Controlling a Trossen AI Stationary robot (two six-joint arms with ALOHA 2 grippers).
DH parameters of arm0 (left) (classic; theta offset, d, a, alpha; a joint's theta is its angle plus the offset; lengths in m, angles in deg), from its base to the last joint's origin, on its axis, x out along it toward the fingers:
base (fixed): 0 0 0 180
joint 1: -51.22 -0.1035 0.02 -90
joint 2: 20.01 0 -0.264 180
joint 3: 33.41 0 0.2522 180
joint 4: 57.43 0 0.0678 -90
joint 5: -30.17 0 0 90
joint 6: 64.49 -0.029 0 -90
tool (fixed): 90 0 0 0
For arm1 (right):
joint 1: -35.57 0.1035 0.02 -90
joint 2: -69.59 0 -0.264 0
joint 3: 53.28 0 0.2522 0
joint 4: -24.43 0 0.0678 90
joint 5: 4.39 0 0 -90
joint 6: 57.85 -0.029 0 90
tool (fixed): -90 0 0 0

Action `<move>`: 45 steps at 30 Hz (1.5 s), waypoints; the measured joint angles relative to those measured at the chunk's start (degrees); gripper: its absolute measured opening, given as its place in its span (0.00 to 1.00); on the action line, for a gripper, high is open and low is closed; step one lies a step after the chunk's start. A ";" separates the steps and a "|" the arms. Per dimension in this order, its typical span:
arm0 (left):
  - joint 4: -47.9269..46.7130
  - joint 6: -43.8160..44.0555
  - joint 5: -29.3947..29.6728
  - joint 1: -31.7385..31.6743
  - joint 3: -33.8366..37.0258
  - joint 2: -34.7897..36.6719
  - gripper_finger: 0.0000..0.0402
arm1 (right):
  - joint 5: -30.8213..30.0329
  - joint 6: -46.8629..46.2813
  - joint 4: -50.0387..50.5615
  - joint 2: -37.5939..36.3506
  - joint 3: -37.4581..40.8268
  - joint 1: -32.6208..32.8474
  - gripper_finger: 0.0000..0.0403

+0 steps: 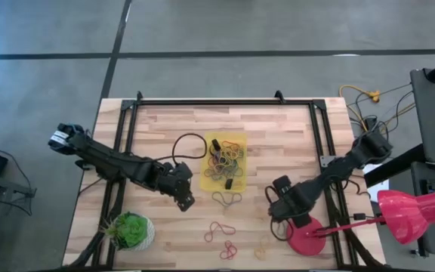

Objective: Pick and place rubber bands into bin
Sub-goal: Put the blue rubber band into the yellow bin

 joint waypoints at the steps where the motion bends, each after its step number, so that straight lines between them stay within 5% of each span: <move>1: -0.06 0.20 -0.05 0.05 0.00 -0.03 0.44 | -0.02 -0.07 -0.38 0.39 0.37 -0.01 0.54; 16: 1.02 1.45 0.02 -0.02 0.00 -0.01 0.44 | 6.24 -6.34 -9.93 3.06 4.07 0.39 0.54; 26: 1.37 1.32 0.11 -0.06 0.00 0.01 0.44 | 3.37 -6.34 -14.73 3.39 7.42 0.75 0.53; 40: 1.15 1.26 0.11 -0.06 0.00 0.03 0.44 | 3.63 -7.07 -17.44 4.40 9.16 0.79 0.10; 45: 1.15 1.26 0.08 -0.06 0.00 0.03 0.44 | 2.78 -11.84 -17.56 4.40 9.21 0.25 0.03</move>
